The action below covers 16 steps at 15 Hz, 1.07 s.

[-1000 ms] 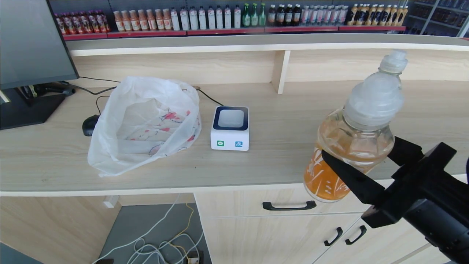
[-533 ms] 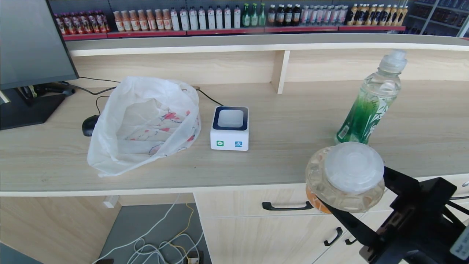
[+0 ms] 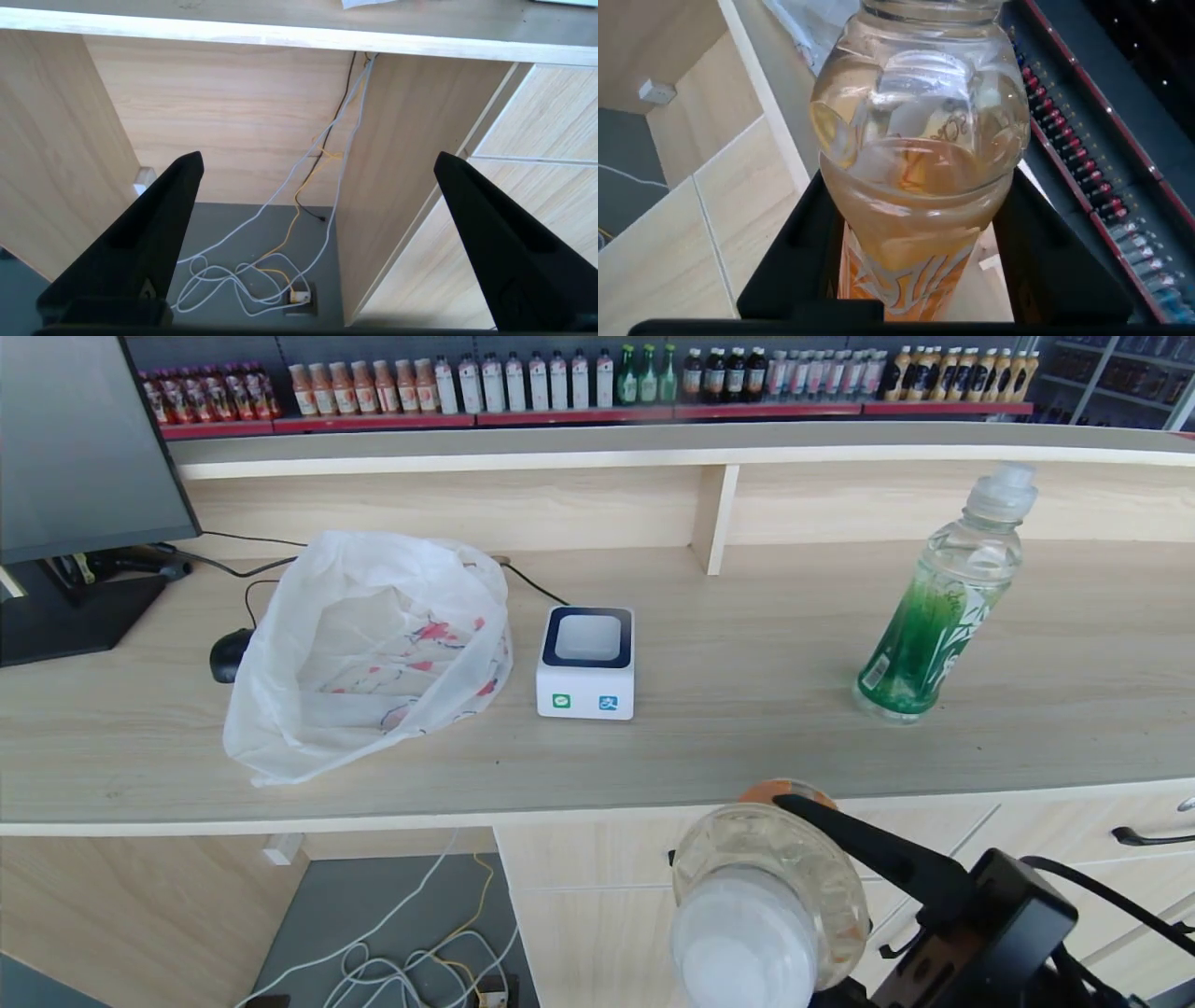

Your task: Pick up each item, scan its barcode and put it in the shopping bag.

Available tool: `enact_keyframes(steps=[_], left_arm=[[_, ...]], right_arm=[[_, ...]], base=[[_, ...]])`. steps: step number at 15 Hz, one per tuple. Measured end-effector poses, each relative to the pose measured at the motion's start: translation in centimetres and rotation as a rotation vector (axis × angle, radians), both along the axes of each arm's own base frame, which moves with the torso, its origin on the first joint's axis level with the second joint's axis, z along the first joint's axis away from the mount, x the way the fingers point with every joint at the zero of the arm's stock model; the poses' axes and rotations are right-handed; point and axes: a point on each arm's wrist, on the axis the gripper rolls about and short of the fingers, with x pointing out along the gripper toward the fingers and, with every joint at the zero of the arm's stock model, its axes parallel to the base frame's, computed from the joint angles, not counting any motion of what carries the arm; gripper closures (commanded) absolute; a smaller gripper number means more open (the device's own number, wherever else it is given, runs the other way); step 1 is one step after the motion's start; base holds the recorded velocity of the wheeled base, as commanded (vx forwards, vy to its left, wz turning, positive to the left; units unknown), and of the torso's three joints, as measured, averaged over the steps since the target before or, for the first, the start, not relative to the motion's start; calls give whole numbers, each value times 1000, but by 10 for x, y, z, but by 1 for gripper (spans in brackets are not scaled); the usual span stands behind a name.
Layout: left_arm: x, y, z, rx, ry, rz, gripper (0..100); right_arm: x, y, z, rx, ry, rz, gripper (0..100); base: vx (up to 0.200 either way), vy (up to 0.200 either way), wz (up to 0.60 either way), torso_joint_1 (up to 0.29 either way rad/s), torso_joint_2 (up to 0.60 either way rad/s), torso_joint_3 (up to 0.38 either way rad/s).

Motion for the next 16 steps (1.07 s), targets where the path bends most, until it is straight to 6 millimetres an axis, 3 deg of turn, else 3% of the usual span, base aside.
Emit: enact_keyframes(steps=[6,16], left_arm=[[0,0,0,0,0,0,0],[0,0,0,0,0,0,0]], right_arm=[[-13,9,-2,-155,-190,25,100],[-26,5,6,-207,-341,31,100]], base=[[0,0,0,0,0,0],[0,0,0,0,0,0]])
